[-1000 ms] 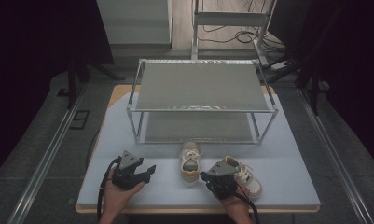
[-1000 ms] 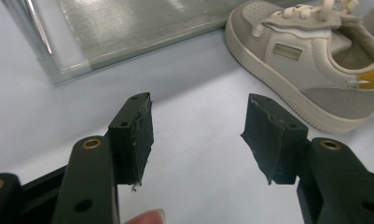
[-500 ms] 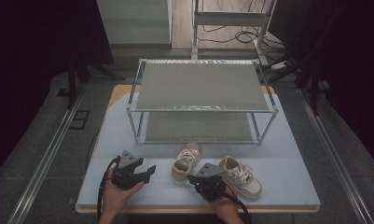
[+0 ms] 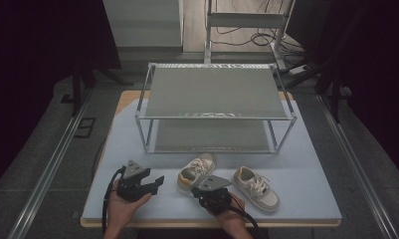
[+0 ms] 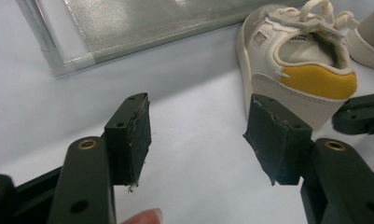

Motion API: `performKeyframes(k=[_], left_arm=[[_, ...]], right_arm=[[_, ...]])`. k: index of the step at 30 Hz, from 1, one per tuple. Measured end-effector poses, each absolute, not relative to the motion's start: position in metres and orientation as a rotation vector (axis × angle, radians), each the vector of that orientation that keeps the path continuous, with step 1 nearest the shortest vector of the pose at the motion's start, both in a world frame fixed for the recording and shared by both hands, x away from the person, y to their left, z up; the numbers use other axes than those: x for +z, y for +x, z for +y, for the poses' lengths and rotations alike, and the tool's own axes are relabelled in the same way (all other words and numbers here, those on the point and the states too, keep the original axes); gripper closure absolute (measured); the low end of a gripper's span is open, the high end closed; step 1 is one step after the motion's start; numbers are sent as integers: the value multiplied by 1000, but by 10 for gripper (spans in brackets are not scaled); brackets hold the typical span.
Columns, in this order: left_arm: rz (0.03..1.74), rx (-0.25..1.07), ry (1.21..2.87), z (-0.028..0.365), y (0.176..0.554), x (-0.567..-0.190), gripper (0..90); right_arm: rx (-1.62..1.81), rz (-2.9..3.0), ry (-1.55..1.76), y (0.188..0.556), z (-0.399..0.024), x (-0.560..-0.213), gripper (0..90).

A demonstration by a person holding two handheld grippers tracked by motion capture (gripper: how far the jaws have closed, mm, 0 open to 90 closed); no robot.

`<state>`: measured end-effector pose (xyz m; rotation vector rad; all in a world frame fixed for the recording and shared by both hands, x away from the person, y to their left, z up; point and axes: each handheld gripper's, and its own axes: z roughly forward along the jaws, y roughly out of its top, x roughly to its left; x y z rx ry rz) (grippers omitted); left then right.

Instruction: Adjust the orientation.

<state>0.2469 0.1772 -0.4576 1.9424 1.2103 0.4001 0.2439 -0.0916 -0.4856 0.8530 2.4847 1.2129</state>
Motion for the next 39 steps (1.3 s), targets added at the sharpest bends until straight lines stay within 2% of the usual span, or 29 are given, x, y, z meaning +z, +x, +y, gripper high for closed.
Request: performKeyframes(k=[8, 17, 39], left_arm=[[1224, 392, 1929, 184, 247, -457, 391], [1233, 388, 1924, 186, 250, -457, 386], [1228, 373, 1929, 186, 261, -456, 378]], right_arm=[[1245, 2366, 912, 217, -137, -468, 873], [1205, 2285, 1092, 201, -206, -478, 879], [1152, 2226, 1238, 193, -249, -485, 894]])
